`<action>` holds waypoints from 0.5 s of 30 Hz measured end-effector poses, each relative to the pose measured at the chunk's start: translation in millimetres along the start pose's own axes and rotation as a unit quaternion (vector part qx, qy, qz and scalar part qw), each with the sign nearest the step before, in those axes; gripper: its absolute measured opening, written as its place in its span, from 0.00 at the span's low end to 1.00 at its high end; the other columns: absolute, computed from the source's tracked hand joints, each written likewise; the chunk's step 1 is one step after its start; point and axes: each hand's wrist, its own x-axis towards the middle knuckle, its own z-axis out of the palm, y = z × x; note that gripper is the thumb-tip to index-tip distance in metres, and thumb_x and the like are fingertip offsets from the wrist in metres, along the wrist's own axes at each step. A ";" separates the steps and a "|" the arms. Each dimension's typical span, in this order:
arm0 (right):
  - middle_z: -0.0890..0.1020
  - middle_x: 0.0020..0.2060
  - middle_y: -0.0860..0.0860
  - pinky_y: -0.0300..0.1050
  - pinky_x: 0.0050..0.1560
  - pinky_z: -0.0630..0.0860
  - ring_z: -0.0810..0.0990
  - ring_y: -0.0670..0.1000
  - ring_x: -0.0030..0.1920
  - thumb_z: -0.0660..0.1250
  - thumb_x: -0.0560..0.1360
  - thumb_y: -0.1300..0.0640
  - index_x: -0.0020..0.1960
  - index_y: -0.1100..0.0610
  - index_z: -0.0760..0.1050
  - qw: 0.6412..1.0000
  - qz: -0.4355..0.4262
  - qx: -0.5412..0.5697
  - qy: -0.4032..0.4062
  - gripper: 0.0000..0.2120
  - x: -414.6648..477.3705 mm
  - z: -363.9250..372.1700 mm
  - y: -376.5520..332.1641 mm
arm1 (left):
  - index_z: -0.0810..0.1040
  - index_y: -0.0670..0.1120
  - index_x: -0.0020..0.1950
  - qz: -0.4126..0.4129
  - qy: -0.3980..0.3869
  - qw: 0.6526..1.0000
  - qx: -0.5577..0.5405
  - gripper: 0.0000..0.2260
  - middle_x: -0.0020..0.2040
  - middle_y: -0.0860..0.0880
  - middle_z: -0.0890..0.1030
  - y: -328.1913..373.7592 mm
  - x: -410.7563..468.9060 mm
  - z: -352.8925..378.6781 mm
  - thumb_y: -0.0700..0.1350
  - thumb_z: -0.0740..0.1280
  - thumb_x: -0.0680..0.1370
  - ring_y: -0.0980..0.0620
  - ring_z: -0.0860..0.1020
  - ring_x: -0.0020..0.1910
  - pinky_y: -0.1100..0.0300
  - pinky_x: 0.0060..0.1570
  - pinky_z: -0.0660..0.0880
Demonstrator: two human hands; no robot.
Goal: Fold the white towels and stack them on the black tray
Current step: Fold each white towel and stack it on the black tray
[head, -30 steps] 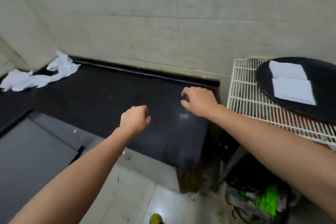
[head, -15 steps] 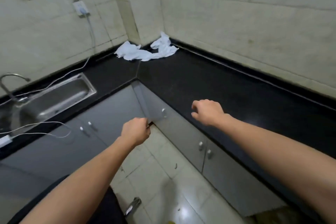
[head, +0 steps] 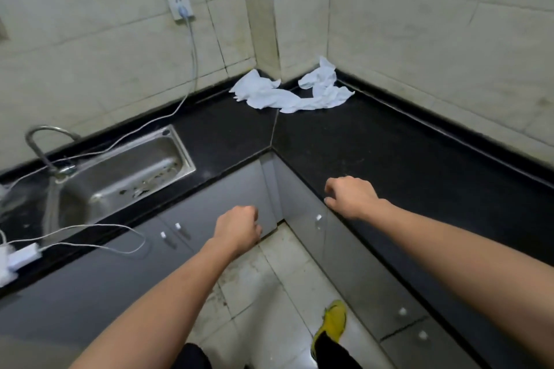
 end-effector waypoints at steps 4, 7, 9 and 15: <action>0.81 0.55 0.52 0.48 0.48 0.72 0.79 0.57 0.55 0.63 0.76 0.46 0.57 0.49 0.74 1.000 0.011 0.015 -0.012 0.12 86.9 -0.4 12.5 | 0.76 0.45 0.55 -0.004 0.002 1.000 0.003 0.11 0.55 0.44 0.80 -14.7 82.3 -14.7 0.49 0.62 0.77 0.42 0.77 0.55 0.55 0.47 0.73; 0.81 0.55 0.52 0.47 0.47 0.71 0.79 0.57 0.55 0.64 0.76 0.47 0.57 0.49 0.74 0.999 0.025 0.032 -0.024 0.12 150.5 -10.0 26.4 | 0.76 0.46 0.56 -0.010 -0.011 1.000 0.000 0.11 0.55 0.45 0.80 -17.9 150.0 -29.9 0.49 0.63 0.77 0.43 0.77 0.56 0.55 0.48 0.73; 0.81 0.54 0.52 0.47 0.47 0.71 0.79 0.57 0.54 0.64 0.76 0.47 0.57 0.50 0.74 0.999 0.029 0.039 -0.025 0.12 184.4 -17.2 38.2 | 0.76 0.47 0.56 -0.012 -0.007 1.000 -0.006 0.11 0.55 0.45 0.80 -15.4 186.7 -38.3 0.49 0.63 0.76 0.43 0.77 0.55 0.55 0.49 0.73; 0.80 0.52 0.50 0.48 0.47 0.75 0.79 0.54 0.51 0.64 0.77 0.46 0.57 0.49 0.74 0.994 0.068 0.058 -0.067 0.12 261.5 -25.0 73.6 | 0.76 0.48 0.57 0.009 -0.037 0.999 -0.023 0.12 0.58 0.47 0.79 -13.4 272.2 -39.8 0.50 0.63 0.77 0.44 0.76 0.58 0.53 0.52 0.74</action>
